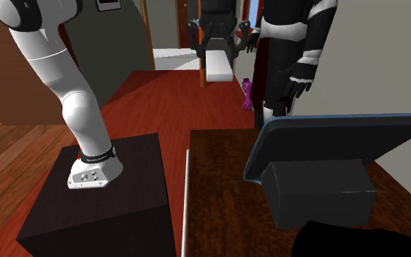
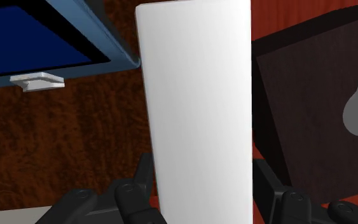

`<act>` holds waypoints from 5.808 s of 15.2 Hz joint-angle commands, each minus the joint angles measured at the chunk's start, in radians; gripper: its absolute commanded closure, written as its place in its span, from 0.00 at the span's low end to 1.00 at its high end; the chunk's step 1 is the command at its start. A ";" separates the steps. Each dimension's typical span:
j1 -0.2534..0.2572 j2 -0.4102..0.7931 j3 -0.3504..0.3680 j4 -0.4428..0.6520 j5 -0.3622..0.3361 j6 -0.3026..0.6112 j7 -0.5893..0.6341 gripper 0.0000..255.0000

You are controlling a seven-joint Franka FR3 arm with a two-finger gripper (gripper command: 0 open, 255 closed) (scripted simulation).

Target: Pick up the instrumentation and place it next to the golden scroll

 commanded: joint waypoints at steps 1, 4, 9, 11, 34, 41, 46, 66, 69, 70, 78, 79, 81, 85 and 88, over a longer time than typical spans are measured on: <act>-0.018 0.037 -0.046 0.038 0.021 -0.006 -0.068 1.00; -0.053 0.093 -0.116 0.086 0.059 -0.011 -0.170 1.00; -0.157 0.242 -0.230 0.201 0.181 -0.034 -0.366 1.00; -0.225 0.321 -0.265 0.262 0.252 -0.054 -0.451 1.00; -0.574 0.603 -0.271 0.363 0.491 0.011 -0.742 1.00; -0.506 0.568 -0.285 0.211 0.462 0.128 -0.743 1.00; -0.474 0.555 -0.289 0.122 0.453 0.203 -0.745 1.00; -0.433 0.577 -0.269 -0.132 0.486 0.460 -0.780 1.00; -0.436 0.588 -0.260 -0.159 0.499 0.494 -0.789 1.00; -0.437 0.593 -0.257 -0.168 0.504 0.505 -0.792 1.00; -0.453 0.634 -0.227 -0.227 0.549 0.590 -0.821 1.00; -0.456 0.640 -0.223 -0.233 0.555 0.600 -0.825 1.00; -0.462 0.653 -0.213 -0.245 0.568 0.620 -0.833 1.00; -0.475 0.679 -0.193 -0.266 0.595 0.659 -0.850 1.00; -0.483 0.694 -0.181 -0.276 0.611 0.680 -0.860 1.00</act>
